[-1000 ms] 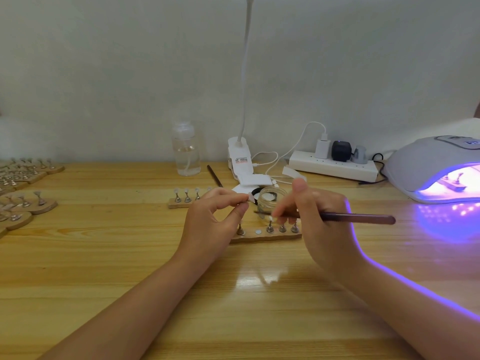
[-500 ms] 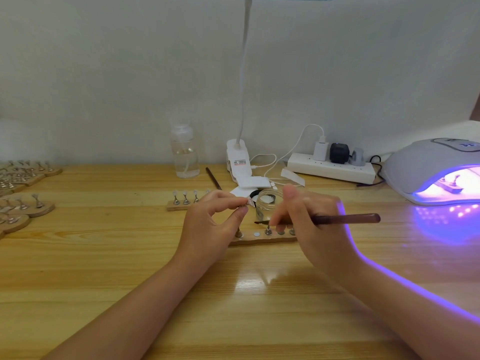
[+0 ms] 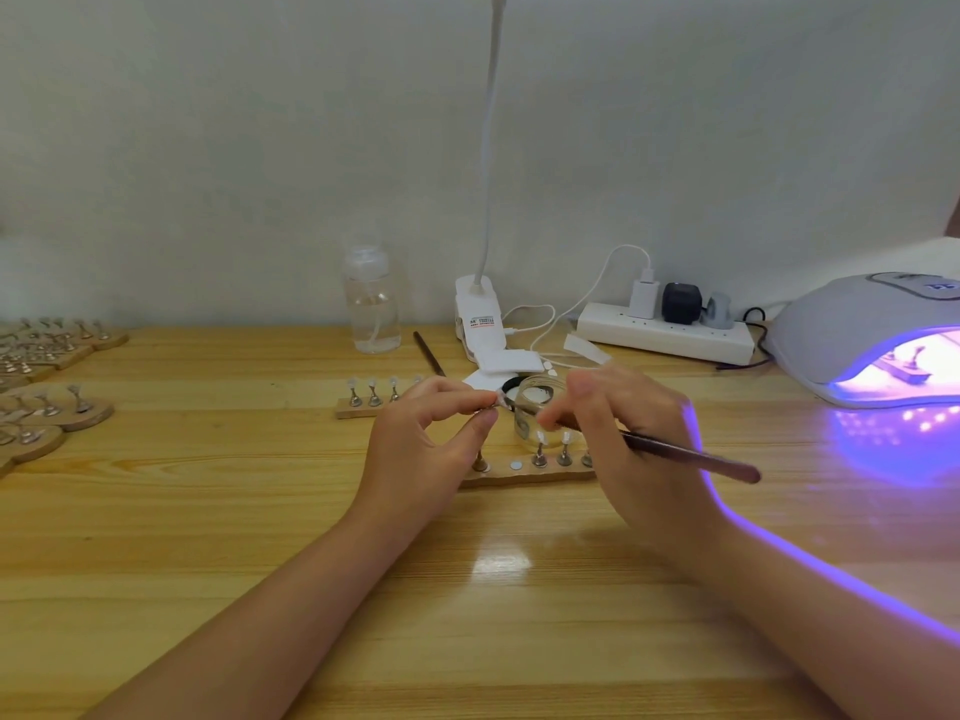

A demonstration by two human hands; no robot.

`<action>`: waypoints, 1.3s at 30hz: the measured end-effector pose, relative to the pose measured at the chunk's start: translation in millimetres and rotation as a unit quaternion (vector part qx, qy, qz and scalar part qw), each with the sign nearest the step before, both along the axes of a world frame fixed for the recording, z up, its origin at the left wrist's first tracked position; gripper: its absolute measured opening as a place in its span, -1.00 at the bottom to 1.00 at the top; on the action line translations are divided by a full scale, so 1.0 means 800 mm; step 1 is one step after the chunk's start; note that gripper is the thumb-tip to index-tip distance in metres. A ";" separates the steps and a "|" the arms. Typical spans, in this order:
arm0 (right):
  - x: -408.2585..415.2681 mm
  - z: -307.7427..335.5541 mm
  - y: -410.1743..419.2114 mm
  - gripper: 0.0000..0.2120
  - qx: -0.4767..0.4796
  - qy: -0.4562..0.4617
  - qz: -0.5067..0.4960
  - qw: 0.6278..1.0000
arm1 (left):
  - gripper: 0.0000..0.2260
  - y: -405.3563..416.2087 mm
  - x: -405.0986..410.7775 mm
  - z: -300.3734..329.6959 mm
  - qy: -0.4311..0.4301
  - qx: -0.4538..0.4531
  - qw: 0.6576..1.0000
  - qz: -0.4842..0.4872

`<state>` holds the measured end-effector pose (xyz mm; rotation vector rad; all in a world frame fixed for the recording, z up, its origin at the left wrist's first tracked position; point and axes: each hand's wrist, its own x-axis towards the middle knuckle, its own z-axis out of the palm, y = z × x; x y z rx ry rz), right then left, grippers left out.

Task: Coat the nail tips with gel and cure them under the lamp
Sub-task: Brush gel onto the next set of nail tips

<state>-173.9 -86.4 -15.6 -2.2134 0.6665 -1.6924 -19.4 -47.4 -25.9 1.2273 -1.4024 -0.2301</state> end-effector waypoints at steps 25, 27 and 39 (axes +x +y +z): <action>-0.003 0.000 -0.005 -0.59 0.110 -0.156 0.026 0.981 | -0.85 0.000 0.000 0.002 0.013 0.086 0.994 -0.070; -0.006 -0.003 -0.008 -0.59 0.117 -0.162 0.014 0.980 | -0.86 0.000 0.000 0.002 0.000 0.098 0.992 -0.075; -0.010 -0.015 -0.018 -0.57 0.181 -0.199 -0.006 0.963 | -0.79 0.000 0.000 0.001 -0.031 0.112 0.990 -0.085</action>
